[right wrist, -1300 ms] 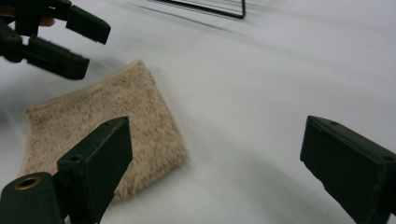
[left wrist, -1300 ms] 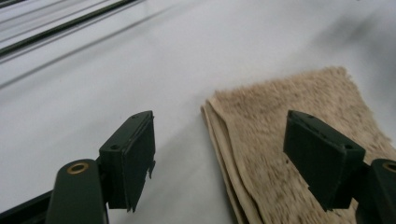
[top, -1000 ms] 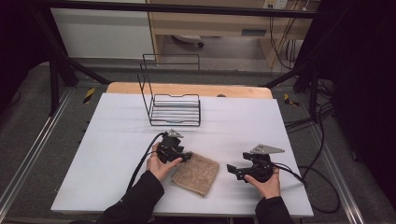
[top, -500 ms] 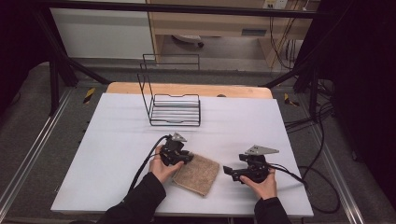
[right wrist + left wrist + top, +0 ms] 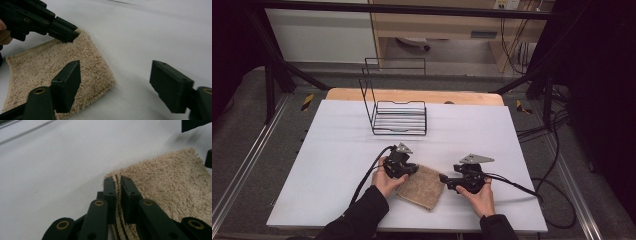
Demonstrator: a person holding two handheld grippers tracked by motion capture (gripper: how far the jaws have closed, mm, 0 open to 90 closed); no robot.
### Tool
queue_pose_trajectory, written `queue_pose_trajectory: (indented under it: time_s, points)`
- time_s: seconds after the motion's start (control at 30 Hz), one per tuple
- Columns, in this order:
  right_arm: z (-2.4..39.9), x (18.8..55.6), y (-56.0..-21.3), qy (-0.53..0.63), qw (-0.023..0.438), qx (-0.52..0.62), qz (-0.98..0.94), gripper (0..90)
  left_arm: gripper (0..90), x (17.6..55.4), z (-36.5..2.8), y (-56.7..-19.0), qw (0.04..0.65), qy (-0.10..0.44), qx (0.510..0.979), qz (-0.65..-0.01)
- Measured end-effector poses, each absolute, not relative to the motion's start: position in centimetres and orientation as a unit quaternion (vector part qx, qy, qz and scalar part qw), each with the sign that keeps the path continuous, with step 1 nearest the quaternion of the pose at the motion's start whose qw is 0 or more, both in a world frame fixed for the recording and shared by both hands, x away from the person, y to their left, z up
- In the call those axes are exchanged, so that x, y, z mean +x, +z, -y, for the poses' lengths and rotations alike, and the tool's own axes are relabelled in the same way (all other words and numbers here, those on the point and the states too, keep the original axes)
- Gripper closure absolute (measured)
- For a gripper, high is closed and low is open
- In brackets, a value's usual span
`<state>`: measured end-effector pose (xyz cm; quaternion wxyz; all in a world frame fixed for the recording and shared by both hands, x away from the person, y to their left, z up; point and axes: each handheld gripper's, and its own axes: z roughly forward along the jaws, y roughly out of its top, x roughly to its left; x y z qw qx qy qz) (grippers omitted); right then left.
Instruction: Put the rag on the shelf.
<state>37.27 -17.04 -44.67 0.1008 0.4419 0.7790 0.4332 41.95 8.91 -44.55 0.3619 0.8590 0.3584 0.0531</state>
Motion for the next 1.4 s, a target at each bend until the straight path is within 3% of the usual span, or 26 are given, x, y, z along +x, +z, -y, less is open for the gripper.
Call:
queue_pose_trajectory:
  time_s: [0.33, 0.6, 0.87, 1.1, 1.4]
  points:
    - [16.4, 37.1, -45.4, 0.407, 0.094, 0.447, -0.791, 46.8, 81.8, 41.9, -8.8, -44.6, 0.360, 0.062, 0.864, -0.347]
    - [16.1, 36.9, -45.5, 0.409, 0.063, 0.464, -0.784, 65.5, 81.6, 42.1, -9.0, -44.6, 0.362, 0.054, 0.864, -0.346]
    - [15.9, 37.0, -45.6, 0.410, 0.033, 0.486, -0.771, 78.3, 81.7, 42.2, -9.1, -44.6, 0.365, 0.046, 0.863, -0.347]
    - [16.0, 37.1, -45.4, 0.417, 0.025, 0.488, -0.766, 83.9, 83.8, 42.4, -9.4, -44.6, 0.370, 0.032, 0.857, -0.358]
    - [16.3, 37.0, -44.6, 0.446, 0.030, 0.470, -0.761, 84.9, 84.7, 42.3, -9.8, -44.2, 0.386, 0.029, 0.848, -0.361]
